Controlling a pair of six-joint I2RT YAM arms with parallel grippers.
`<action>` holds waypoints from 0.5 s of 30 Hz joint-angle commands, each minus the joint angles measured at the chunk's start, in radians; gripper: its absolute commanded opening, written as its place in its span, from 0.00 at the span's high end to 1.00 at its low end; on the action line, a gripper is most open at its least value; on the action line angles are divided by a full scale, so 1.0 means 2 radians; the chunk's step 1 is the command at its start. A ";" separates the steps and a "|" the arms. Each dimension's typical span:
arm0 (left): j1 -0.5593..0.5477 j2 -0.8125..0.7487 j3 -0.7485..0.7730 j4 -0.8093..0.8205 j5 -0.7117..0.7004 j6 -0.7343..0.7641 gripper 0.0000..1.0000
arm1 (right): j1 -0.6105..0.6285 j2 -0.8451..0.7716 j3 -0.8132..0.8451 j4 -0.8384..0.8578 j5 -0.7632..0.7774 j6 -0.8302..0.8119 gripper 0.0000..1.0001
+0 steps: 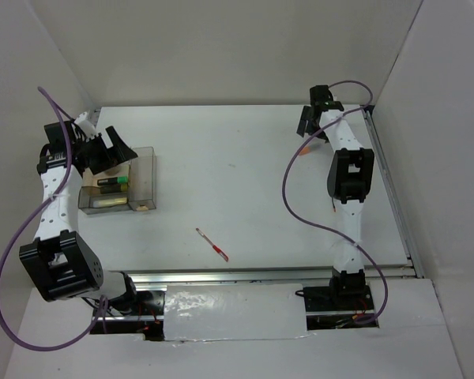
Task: Sort the stationery into containers
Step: Move the pen to the center of the board.
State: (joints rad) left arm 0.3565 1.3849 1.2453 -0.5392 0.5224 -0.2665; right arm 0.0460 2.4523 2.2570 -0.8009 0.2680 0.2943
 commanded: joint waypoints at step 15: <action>0.004 -0.009 0.013 0.001 0.013 0.009 0.02 | -0.040 0.045 0.030 -0.022 -0.057 -0.049 0.13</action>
State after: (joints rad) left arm 0.3576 1.3849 1.2453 -0.5404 0.5228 -0.2642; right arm -0.0120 2.5347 2.2852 -0.8112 0.1616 0.2199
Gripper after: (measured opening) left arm 0.974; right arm 0.885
